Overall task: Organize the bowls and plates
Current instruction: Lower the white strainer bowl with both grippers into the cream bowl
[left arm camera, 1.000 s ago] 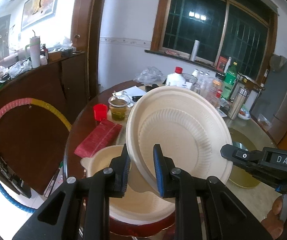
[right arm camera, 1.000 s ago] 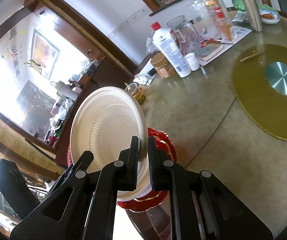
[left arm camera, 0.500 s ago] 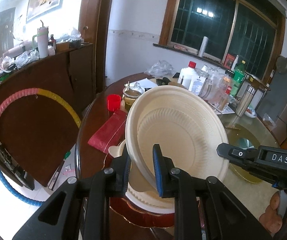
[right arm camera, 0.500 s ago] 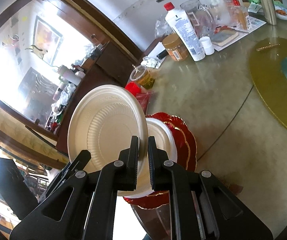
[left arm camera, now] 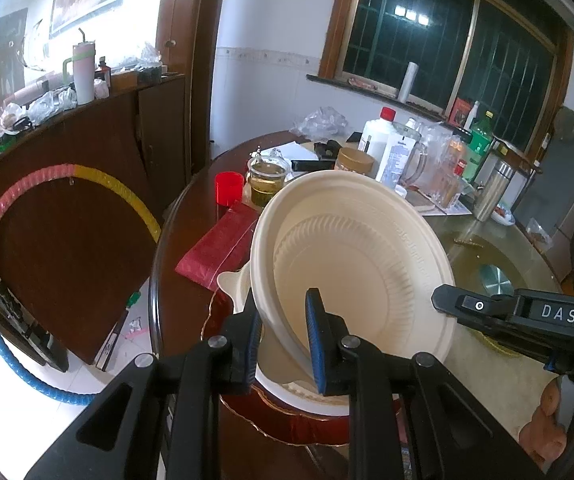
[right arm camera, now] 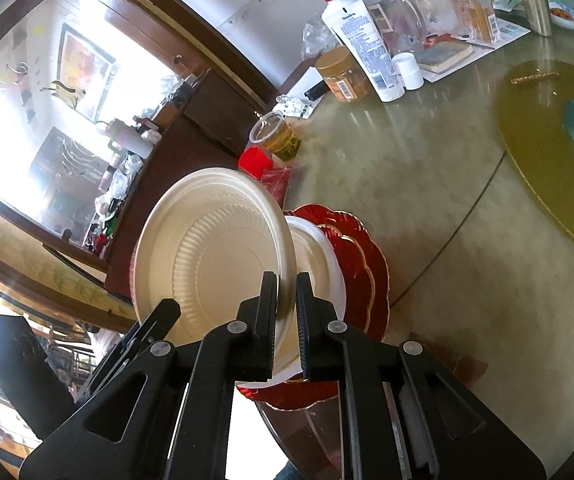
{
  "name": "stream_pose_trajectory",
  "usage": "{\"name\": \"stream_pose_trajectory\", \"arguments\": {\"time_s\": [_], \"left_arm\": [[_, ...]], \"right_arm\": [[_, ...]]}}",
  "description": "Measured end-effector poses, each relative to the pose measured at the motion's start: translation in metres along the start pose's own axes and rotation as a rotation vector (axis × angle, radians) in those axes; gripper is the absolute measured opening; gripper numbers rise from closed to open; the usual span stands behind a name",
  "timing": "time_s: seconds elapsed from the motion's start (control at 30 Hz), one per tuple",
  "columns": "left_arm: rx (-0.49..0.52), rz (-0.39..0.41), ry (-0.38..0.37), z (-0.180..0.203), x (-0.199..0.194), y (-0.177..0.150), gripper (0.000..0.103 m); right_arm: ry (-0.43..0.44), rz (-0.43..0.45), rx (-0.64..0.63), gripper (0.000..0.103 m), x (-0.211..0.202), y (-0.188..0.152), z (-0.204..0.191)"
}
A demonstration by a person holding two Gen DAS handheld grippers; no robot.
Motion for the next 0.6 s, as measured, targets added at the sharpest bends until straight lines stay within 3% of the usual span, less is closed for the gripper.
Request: {"name": "stream_pose_trajectory", "arguments": {"time_s": [0.6], "left_arm": [[-0.008, -0.027, 0.006, -0.0043, 0.0051, -0.0047, 0.021]], "right_arm": [[-0.008, -0.034, 0.000, 0.009, 0.0082, -0.0013, 0.0008]]}}
Point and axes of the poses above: each gripper's, at about its wrist camera, not at the fingertips, and x roughly the way its jaws point, z to its right, y to its top, the point moved 3 cm from there along x, roughly the way its jaws point, and after that the axes turned 5 degrees about -x, right-handed, at the moved point
